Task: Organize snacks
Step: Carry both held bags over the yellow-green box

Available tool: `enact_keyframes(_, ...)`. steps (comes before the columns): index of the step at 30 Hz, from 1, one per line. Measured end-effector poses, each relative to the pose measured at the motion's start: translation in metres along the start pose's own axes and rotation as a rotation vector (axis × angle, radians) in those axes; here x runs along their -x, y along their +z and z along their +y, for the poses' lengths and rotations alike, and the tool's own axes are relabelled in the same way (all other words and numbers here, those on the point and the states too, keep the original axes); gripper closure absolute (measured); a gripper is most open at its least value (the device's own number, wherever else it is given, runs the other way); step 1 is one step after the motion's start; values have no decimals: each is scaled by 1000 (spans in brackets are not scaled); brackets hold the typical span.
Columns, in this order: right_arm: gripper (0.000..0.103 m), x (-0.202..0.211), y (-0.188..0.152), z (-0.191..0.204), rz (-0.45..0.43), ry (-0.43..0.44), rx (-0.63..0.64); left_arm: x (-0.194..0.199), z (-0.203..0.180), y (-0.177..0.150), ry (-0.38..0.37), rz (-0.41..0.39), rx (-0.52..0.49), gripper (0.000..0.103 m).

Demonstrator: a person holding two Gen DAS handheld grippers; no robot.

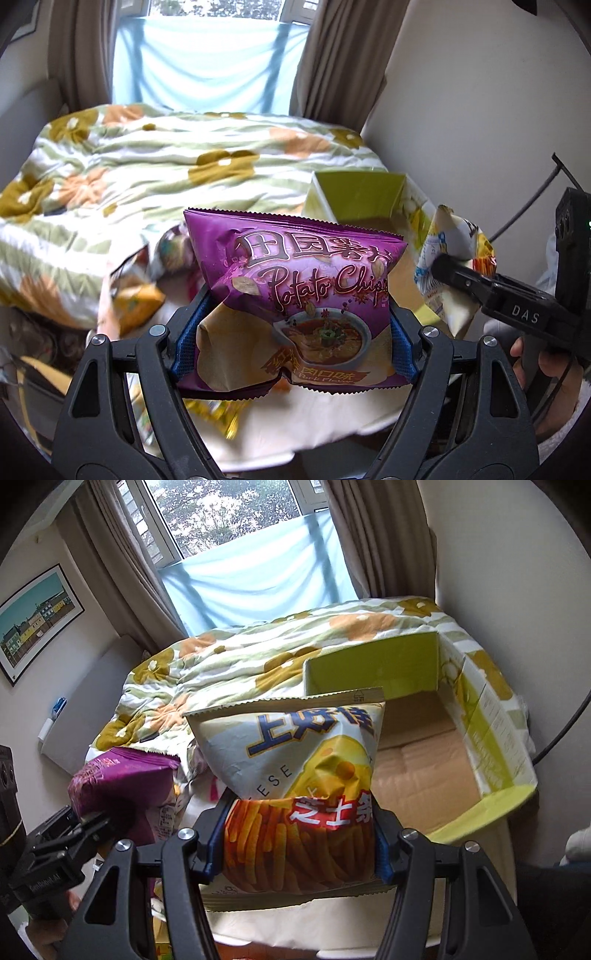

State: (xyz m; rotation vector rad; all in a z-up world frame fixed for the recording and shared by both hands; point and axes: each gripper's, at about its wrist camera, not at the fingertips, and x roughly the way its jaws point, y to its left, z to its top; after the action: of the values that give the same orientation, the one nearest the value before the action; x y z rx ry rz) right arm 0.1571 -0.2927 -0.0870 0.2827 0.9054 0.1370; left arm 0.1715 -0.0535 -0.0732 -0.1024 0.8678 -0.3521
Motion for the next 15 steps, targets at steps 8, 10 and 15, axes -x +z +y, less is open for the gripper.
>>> enact_keyframes(8,45,-7,59,-56,-27,-27,37,-69,-62,63,-12,15,7,24)
enact_keyframes(10,45,-13,71,-73,-25,-43,37,-92,-79,78,-13,24,11,24)
enact_keyframes(15,45,-33,103,-116,4,-52,16,-158,-114,102,6,74,16,24)
